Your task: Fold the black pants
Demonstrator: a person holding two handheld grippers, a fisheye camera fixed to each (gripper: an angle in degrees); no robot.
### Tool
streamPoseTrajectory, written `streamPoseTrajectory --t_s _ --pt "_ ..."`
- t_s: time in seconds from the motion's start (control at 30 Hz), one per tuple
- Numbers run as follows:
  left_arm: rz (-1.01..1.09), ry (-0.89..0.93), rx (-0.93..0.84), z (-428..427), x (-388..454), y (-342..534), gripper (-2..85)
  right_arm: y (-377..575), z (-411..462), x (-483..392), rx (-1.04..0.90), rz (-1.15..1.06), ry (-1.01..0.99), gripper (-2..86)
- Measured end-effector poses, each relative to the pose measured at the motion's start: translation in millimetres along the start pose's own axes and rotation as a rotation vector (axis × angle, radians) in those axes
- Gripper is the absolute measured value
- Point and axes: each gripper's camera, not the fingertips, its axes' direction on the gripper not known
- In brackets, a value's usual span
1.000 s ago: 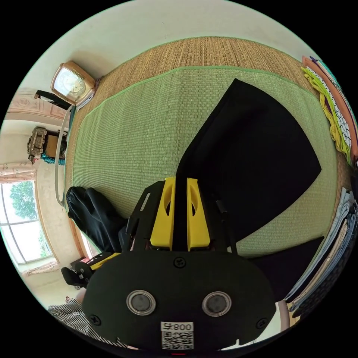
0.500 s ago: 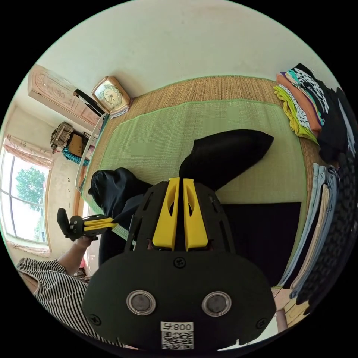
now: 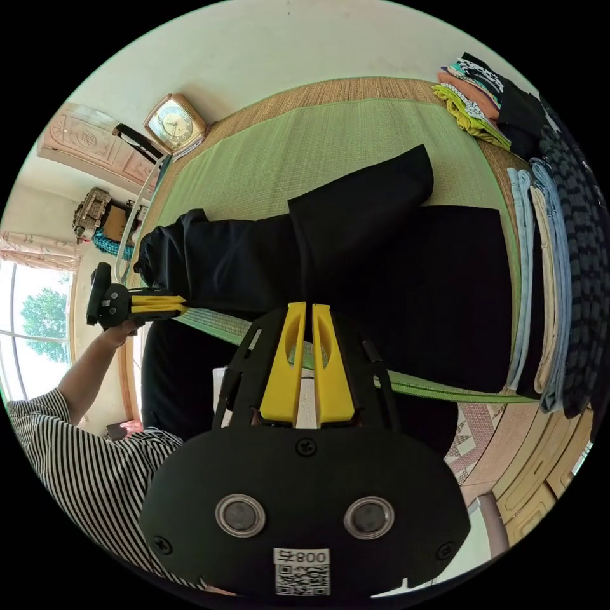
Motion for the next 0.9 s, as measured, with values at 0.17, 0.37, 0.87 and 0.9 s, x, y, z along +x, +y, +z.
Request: streamPoseTrajectory --t_s 0.17,0.37,0.87,0.9 --pt "-0.03 -0.01 -0.05 1.3 -5.4 -25.6 1.6 16.8 26.4 10.9 -0.022 0.002 0.004 1.5" --pt "-0.105 0.058 -0.043 -6.1 -26.1 -42.6 3.0 28.4 67.0 29.3 -0.093 0.011 0.035 1.4" --pt "-0.348 0.561 0.421 -51.7 -120.9 -93.5 6.0 57.5 104.5 76.8 -0.052 0.089 -0.151 1.1" --pt "-0.366 0.587 0.433 -49.0 -127.4 -102.2 6.2 59.6 107.2 78.8 -0.054 0.086 -0.156 1.1"
